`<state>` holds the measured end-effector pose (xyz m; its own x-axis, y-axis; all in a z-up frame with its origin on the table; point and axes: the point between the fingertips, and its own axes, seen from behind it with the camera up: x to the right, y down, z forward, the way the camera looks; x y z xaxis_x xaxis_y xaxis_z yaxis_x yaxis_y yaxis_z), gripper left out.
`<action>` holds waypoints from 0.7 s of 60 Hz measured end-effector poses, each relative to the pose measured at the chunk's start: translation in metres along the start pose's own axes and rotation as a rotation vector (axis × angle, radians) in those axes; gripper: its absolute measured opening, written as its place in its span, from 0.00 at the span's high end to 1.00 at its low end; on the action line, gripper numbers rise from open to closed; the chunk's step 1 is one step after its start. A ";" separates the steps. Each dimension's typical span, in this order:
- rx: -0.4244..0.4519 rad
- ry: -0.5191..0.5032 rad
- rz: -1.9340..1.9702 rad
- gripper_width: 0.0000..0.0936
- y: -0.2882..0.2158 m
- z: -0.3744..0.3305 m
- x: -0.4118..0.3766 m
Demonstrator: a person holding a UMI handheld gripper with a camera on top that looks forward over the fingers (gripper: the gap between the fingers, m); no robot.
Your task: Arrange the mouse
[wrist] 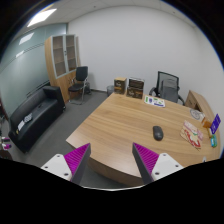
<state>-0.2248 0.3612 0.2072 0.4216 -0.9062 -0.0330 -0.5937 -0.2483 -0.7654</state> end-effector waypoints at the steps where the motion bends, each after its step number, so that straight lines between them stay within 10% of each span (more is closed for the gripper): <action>1: -0.002 0.003 0.001 0.07 0.001 0.000 0.001; 42: -0.044 0.307 0.191 0.07 0.027 0.040 0.161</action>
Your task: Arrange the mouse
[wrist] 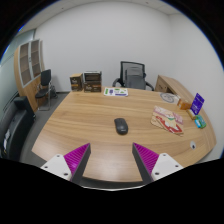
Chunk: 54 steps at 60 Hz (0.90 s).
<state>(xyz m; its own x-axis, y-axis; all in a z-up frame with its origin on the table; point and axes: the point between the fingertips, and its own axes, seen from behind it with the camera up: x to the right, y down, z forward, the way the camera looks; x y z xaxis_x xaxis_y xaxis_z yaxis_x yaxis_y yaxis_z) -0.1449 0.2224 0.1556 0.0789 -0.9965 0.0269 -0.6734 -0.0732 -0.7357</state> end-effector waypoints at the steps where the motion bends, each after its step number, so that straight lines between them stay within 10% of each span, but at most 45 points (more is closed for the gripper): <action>1: -0.001 0.007 0.004 0.07 0.000 0.003 0.003; 54: -0.019 0.119 -0.010 0.07 0.005 0.219 0.059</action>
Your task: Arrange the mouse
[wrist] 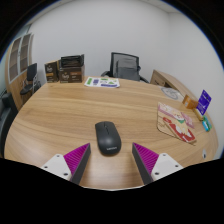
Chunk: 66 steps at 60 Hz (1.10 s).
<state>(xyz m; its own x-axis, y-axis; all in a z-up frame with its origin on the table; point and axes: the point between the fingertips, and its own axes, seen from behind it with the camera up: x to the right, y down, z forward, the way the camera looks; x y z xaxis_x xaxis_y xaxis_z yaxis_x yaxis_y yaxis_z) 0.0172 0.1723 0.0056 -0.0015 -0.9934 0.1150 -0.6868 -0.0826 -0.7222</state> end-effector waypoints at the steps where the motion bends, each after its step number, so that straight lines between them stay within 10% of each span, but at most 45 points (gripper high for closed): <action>1: 0.000 0.001 0.000 0.07 -0.001 0.004 0.000; 32: -0.010 -0.018 0.000 0.09 -0.030 0.060 0.002; 40: -0.027 -0.056 0.017 0.44 -0.030 0.063 -0.009; 66: -0.044 -0.049 0.036 0.67 -0.031 0.063 -0.010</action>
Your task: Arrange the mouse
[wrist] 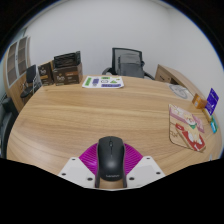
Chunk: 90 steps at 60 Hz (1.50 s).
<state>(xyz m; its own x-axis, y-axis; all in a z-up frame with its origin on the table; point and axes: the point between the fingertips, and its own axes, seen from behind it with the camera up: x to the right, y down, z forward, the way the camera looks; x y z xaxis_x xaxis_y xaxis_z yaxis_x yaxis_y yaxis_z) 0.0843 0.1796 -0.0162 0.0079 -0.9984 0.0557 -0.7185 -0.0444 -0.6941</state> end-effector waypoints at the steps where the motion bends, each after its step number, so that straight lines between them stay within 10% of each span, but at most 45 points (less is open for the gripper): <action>1: 0.002 0.000 0.002 0.67 0.000 0.000 0.000; 18: 0.093 0.006 0.082 0.67 -0.083 -0.048 0.046; 34: 0.261 0.218 0.195 0.67 -0.208 -0.080 0.240; 74: 0.012 0.295 0.246 0.66 -0.025 0.050 0.352; 82: 0.000 0.282 0.210 0.47 -0.024 0.051 0.346; 86: 0.000 0.290 0.200 0.06 -0.030 0.043 0.349; 90: 0.028 0.281 0.184 0.10 -0.047 0.020 0.347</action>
<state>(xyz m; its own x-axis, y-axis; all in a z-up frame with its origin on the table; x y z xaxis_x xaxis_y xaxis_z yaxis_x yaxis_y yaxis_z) 0.1347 -0.1657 0.0216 -0.3151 -0.9414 0.1201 -0.6704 0.1313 -0.7303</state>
